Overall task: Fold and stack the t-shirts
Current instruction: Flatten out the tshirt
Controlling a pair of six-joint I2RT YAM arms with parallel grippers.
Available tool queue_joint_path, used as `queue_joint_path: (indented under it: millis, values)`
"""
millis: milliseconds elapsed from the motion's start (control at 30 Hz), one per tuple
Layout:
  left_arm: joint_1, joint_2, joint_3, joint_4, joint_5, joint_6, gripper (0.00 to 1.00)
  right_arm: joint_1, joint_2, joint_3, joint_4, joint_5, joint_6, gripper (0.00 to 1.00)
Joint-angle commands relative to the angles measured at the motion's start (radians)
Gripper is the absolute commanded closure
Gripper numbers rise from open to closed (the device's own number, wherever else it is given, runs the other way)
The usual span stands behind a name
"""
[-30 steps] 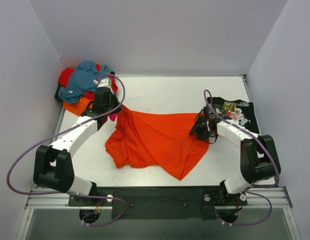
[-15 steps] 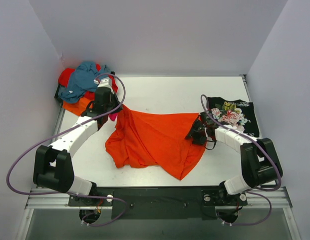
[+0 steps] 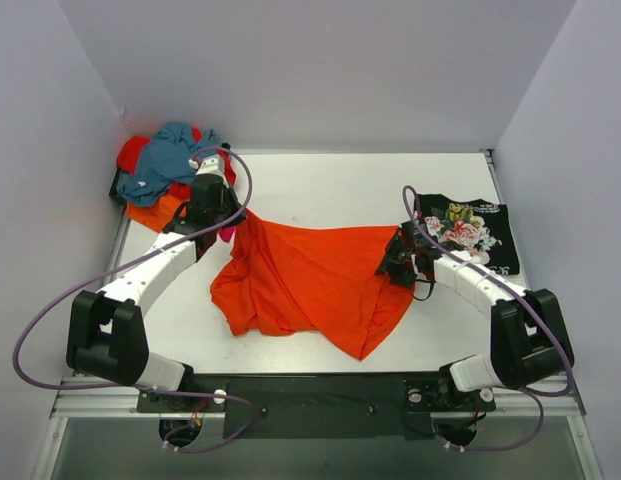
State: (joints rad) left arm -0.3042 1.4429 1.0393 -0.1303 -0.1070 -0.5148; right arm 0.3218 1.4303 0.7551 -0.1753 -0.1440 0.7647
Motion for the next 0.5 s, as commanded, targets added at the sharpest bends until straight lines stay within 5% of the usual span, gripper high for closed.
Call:
queue_joint_path:
  millis: [0,467]
  values:
    - [-0.004,-0.035,0.022,0.035,-0.017,0.007,1.00,0.006,-0.059,0.026,-0.062,0.032,-0.015,0.59]
    - [-0.007,-0.033,0.021,0.031,-0.020,0.009,1.00,0.034,0.047,0.001,0.007,0.004,0.032,0.64]
